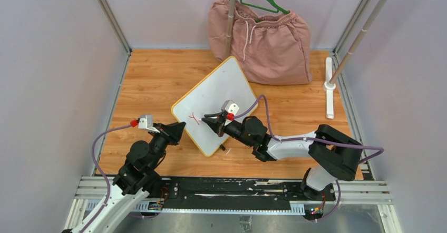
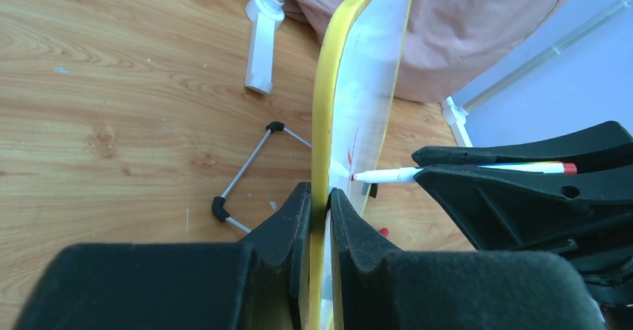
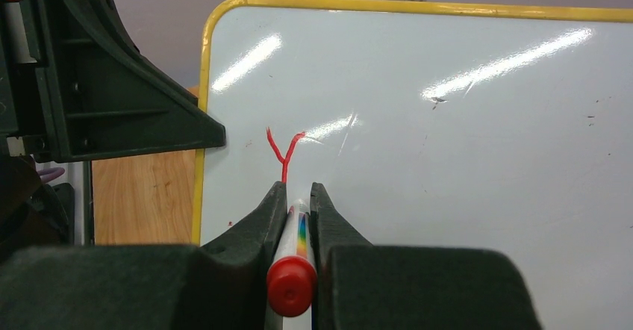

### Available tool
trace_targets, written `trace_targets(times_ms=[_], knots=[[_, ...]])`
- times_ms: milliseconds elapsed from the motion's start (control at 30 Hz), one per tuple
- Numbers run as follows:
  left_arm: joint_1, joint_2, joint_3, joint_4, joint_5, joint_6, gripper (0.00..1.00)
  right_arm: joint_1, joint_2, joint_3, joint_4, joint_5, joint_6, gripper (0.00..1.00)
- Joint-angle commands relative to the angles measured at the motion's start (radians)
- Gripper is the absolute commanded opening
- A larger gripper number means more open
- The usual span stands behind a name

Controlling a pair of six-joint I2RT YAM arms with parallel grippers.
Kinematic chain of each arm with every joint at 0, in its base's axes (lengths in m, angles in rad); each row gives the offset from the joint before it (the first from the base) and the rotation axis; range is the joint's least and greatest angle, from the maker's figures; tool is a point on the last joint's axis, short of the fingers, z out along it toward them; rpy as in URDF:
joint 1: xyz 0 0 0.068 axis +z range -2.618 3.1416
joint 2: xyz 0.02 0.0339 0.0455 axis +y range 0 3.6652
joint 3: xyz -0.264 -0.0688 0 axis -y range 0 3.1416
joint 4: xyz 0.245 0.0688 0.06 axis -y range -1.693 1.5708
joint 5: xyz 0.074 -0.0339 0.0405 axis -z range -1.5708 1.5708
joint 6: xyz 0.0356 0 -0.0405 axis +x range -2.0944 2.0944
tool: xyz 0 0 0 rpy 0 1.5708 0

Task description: Write a sentence on the whiteboard

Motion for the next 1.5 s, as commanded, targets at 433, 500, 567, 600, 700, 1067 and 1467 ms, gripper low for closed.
trace_targets(times_ms=[433,500,567,600,700,1067,1467], knots=[[-0.003,-0.011,0.026,-0.04,-0.041,0.029,0.0,-0.013,0.005,-0.035,0.0,0.021,-0.004,0.0],[-0.003,-0.011,0.026,-0.039,-0.042,0.029,0.0,-0.015,0.001,-0.04,-0.001,0.025,-0.005,0.0],[-0.002,-0.011,0.026,-0.039,-0.04,0.028,0.0,-0.017,-0.003,-0.043,-0.002,0.03,-0.005,0.0],[-0.003,-0.011,0.026,-0.039,-0.041,0.028,0.0,-0.02,-0.005,-0.044,-0.004,0.03,-0.005,0.0],[-0.002,-0.011,0.024,-0.039,-0.041,0.03,0.0,-0.031,-0.012,-0.04,-0.005,0.064,-0.005,0.0],[-0.003,-0.011,0.021,-0.036,-0.036,0.027,0.0,-0.044,0.003,0.043,-0.043,0.011,-0.018,0.0],[-0.002,-0.016,0.02,-0.041,-0.038,0.031,0.0,-0.03,0.018,0.049,-0.04,-0.041,0.016,0.0]])
